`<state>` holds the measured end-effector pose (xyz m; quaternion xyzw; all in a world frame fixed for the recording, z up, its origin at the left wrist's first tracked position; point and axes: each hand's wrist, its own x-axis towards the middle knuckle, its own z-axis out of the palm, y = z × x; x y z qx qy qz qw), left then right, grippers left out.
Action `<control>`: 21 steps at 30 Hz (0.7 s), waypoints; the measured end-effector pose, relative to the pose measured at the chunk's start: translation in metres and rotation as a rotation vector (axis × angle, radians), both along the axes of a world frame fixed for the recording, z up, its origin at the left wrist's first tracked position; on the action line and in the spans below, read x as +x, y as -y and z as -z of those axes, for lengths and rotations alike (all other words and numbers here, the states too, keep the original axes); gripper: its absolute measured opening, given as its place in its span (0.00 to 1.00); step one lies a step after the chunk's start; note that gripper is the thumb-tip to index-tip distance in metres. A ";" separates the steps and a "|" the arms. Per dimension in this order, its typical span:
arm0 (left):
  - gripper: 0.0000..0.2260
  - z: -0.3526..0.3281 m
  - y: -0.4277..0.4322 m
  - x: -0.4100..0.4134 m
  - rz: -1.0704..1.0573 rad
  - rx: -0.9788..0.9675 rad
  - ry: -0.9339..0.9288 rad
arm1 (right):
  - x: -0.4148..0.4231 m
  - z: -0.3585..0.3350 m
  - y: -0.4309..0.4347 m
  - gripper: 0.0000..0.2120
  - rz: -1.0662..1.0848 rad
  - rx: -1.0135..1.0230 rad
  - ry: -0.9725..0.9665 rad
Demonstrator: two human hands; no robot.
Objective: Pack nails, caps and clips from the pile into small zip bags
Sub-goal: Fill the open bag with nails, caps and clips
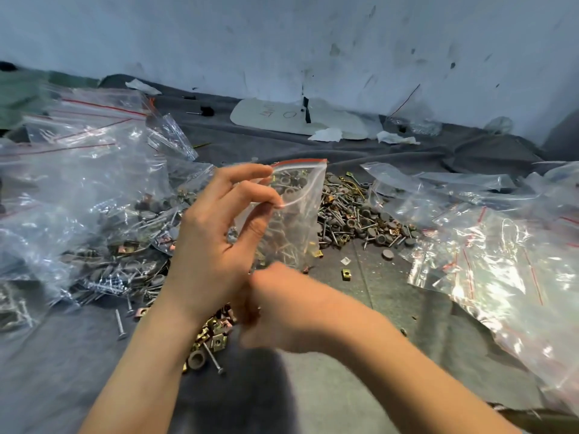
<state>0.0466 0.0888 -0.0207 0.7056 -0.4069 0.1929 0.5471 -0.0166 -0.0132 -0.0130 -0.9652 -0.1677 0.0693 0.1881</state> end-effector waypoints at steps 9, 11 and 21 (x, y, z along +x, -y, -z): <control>0.05 -0.002 0.005 -0.007 0.049 0.067 0.013 | -0.026 -0.050 0.057 0.06 0.284 0.824 0.684; 0.06 -0.003 0.007 -0.009 0.069 0.073 0.026 | -0.021 -0.048 0.060 0.05 0.360 0.711 0.810; 0.04 0.000 0.007 -0.008 0.039 0.057 -0.002 | 0.002 -0.019 0.104 0.07 0.759 0.519 0.760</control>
